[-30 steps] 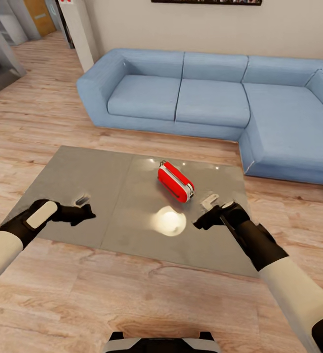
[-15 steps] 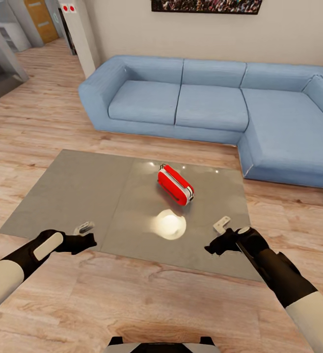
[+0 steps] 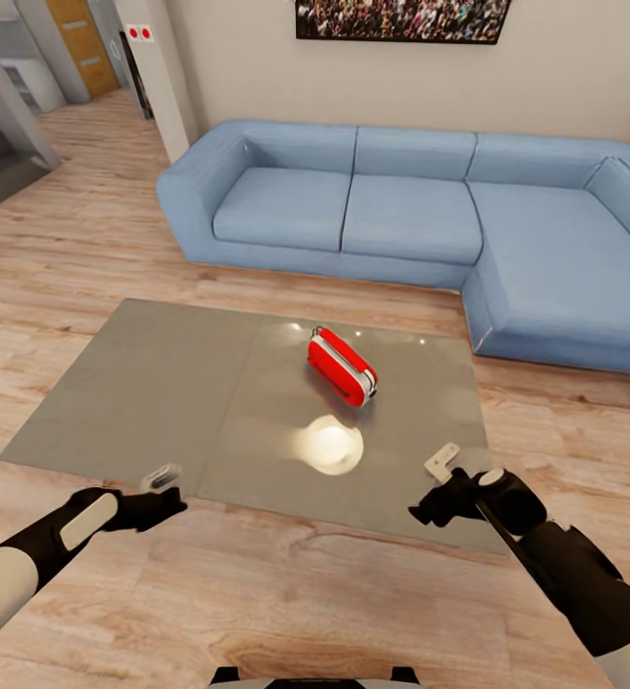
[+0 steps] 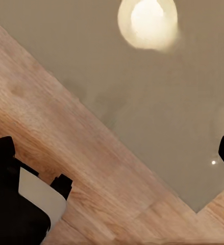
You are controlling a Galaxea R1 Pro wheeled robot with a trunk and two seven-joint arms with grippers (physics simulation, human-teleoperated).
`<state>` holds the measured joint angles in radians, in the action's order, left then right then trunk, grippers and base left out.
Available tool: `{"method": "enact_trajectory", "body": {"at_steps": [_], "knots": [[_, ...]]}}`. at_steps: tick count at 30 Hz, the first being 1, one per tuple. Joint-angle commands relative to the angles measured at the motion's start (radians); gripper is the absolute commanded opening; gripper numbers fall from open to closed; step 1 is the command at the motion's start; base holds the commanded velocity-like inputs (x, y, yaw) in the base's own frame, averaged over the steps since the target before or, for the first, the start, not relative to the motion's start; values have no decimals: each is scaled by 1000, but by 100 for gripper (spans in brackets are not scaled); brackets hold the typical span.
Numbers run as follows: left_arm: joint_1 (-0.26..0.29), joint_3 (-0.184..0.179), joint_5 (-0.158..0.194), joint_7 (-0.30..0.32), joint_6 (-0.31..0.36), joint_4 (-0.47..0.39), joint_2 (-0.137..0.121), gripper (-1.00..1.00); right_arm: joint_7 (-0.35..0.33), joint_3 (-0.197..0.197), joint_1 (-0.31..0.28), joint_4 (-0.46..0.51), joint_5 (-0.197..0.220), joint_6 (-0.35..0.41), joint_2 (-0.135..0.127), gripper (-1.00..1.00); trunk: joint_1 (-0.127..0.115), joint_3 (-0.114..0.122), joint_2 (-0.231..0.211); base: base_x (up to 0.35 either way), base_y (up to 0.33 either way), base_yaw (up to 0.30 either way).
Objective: Turn on the radio receiver that's on the table in the living room.
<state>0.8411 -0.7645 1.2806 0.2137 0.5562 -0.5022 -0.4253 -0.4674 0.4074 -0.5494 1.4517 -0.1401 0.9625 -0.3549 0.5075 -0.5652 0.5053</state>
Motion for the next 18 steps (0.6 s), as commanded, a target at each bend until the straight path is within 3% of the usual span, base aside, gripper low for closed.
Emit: {"method": "enact_trajectory", "body": {"at_steps": [1, 8, 13, 18], "knots": [[-3, -3, 0, 2, -4, 13, 2, -100, 1, 0, 12, 4, -1, -2, -3, 100, 0, 2, 0, 0, 0, 0], [-47, -106, 2, 5, -70, 50, 13, -100, 12, 1, 116, -2, -2, -10, -8, 100, 0, 13, 0, 0, 0, 0], [-111, -120, 2, 6, -93, 59, 33, -100, 33, 1, 219, -43, 2, -70, -2, 100, 0, 21, 0, 0, 0, 0], [-209, -123, 1, 6, -192, 114, 77, -100, 40, 1, 269, -259, 6, -216, 15, 100, 0, 28, 0, 0, 0, 13]]}}
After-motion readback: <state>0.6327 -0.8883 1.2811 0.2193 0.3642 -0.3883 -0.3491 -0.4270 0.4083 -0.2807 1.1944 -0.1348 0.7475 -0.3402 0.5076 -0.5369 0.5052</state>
